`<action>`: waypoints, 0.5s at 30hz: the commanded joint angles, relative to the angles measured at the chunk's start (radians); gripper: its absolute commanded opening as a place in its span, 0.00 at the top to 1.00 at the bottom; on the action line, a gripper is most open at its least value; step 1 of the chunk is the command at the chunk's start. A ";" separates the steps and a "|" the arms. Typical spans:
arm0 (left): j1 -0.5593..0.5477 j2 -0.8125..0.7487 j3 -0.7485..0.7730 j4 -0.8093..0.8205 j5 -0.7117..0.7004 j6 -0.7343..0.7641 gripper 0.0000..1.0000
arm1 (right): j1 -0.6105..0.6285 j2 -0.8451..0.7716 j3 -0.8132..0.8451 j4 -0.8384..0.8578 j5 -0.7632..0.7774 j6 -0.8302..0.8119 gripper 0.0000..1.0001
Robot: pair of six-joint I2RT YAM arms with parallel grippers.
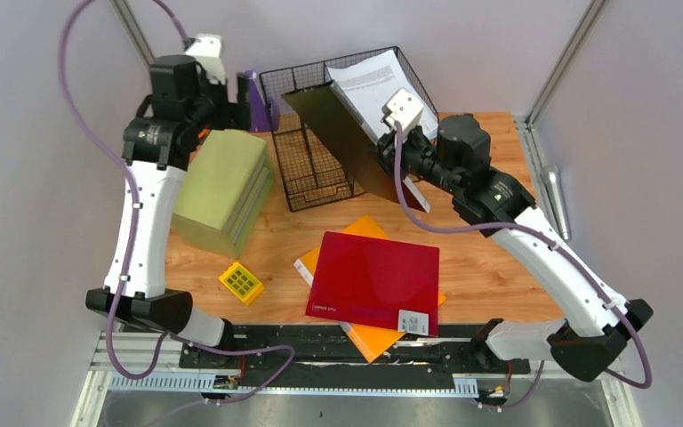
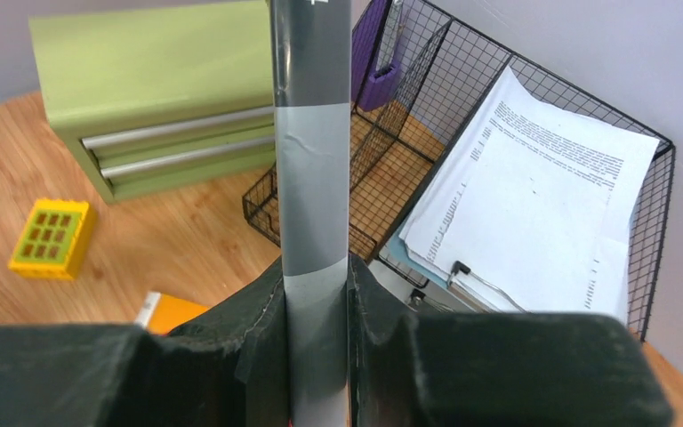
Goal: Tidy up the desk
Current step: Pick up the folder from the corner of the board.
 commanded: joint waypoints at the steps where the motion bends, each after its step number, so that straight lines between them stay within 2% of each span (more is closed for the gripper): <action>1: 0.155 0.036 0.138 -0.006 0.022 -0.141 0.00 | -0.010 0.061 0.140 0.071 0.001 0.158 1.00; 4: 0.235 0.061 0.206 -0.008 0.040 -0.148 0.00 | -0.015 0.120 0.203 0.072 -0.029 0.205 1.00; 6: 0.242 0.069 0.217 -0.005 0.016 -0.122 0.00 | -0.019 0.157 0.242 0.081 -0.051 0.244 1.00; 12: 0.243 0.034 0.119 0.053 -0.046 -0.100 0.00 | -0.025 0.305 0.387 0.163 -0.044 0.331 1.00; 13: 0.243 0.018 0.079 0.066 -0.050 -0.099 0.00 | -0.025 0.332 0.409 0.176 -0.050 0.330 0.97; 15: 0.243 0.002 0.037 0.095 -0.051 -0.095 0.00 | -0.025 0.375 0.453 0.200 -0.067 0.330 0.85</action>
